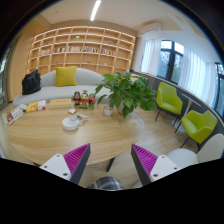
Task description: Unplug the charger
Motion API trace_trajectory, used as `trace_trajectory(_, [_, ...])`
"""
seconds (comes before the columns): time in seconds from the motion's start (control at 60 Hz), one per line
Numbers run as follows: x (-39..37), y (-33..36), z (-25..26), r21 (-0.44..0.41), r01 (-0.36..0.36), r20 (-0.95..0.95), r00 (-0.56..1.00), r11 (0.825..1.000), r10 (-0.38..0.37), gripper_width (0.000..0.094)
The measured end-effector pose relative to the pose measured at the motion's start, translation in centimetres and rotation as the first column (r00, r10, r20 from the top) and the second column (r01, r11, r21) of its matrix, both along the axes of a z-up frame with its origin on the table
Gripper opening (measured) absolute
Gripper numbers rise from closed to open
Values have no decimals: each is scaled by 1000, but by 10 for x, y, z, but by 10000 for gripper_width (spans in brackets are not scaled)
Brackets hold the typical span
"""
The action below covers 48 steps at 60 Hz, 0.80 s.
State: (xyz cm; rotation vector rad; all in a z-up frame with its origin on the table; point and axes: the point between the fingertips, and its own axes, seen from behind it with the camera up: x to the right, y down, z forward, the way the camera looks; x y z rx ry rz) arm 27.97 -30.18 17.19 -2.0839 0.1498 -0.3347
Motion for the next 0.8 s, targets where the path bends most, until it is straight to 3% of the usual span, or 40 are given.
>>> trace_trajectory(0.133, [-5, -7, -9, -39, -19, 2, 1000, 999, 19, 846])
trace_trajectory(0.167, [-22, 18, -30, -42, -21, -2, 1000, 999, 21, 845])
trace_trajectory(0.333, [-65, 46, -60, -56, -96, -33, 995, 994, 94, 845])
trace_trajectory(0.55, [-124, 143, -86, 25, -200, -45, 979, 979, 201, 848])
trace_trajectory(0.8, [-148, 281, -99, 110, -214, -50, 974, 971, 220, 844])
